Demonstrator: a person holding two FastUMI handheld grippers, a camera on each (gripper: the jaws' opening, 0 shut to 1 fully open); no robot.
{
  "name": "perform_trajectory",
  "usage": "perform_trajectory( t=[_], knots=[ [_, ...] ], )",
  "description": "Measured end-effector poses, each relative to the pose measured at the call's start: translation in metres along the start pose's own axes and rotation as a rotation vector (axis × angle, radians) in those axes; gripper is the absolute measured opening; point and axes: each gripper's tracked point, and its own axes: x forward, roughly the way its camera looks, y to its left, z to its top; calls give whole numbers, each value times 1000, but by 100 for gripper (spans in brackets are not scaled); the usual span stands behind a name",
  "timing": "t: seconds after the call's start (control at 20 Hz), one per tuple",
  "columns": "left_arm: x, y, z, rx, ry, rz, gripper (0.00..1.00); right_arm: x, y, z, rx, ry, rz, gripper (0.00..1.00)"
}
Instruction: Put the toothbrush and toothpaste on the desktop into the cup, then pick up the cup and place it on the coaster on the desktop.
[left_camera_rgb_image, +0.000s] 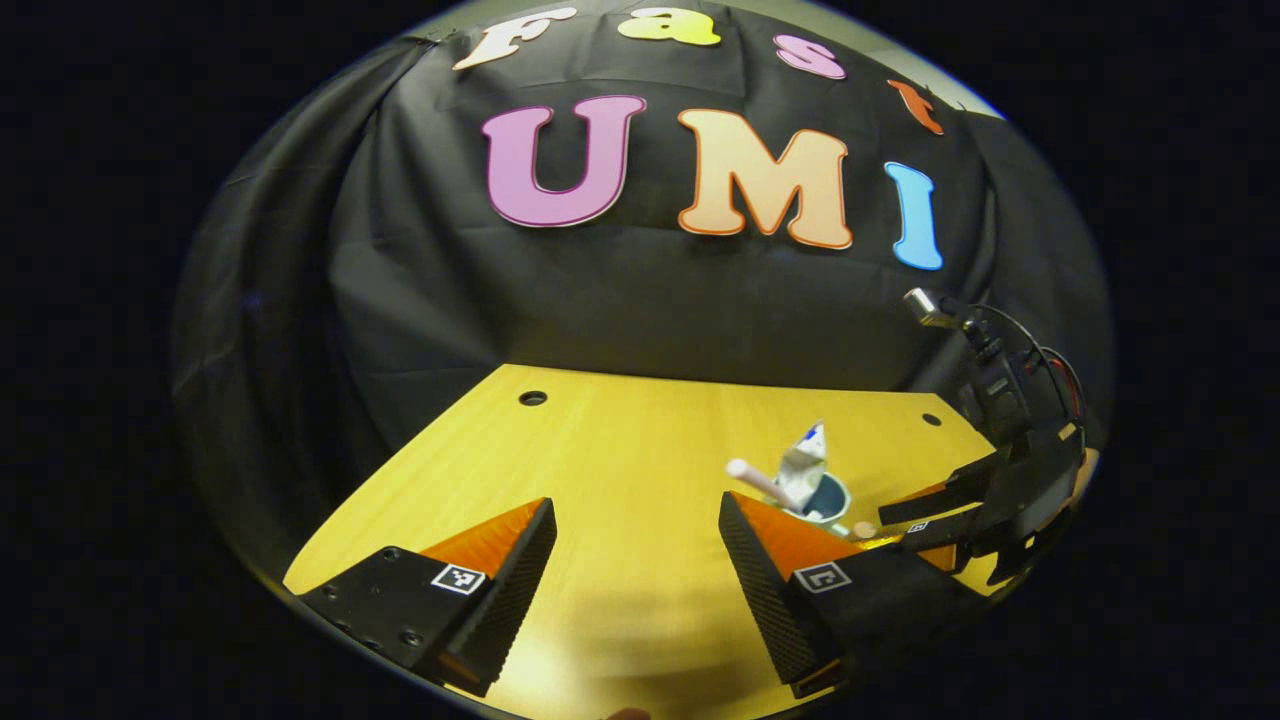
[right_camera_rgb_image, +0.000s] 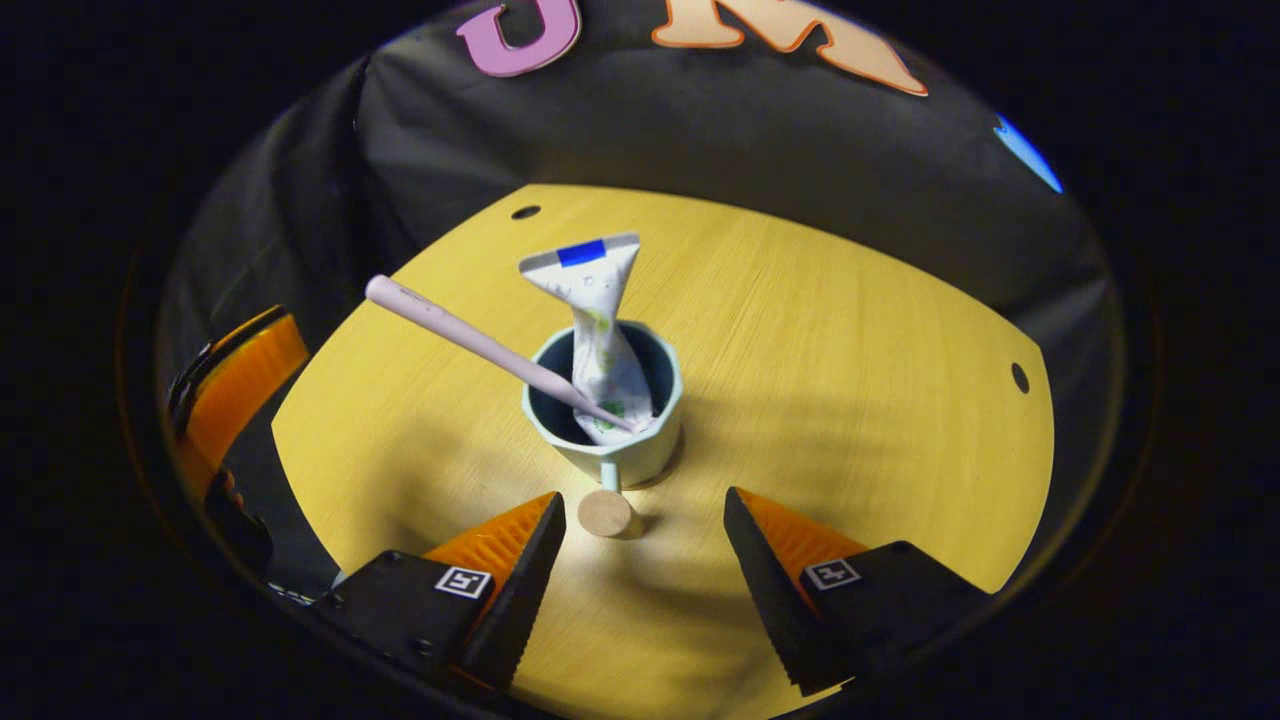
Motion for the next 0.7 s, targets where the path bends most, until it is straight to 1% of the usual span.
perform_trajectory(
  t=[0.05,0.1,0.15,0.35,0.4,0.45,0.5,0.65,0.7],
  knots=[
    [0,-12,2,4,-1,-16,95,-11,-7,6,17,-50,-4,99],
    [0,-23,5,11,-5,-31,95,-22,-14,13,34,-106,-9,96],
    [0,-34,9,18,-10,-46,95,-35,-23,22,47,-163,-18,99],
    [-4,-78,27,39,-46,-101,95,-92,-49,49,89,-398,-51,99],
    [-6,-89,31,40,-56,-115,95,-108,-56,53,95,-453,-66,96],
    [-9,-99,35,40,-66,-127,95,-122,-62,58,105,-505,-83,99],
    [-11,-109,39,40,-78,-136,95,-137,-70,63,119,-553,-102,99],
    [-18,-130,56,35,-127,-147,95,-172,-97,68,162,-659,-173,99],
    [-20,-135,59,38,-138,-151,95,-180,-103,68,178,-678,-182,99]
  ],
)
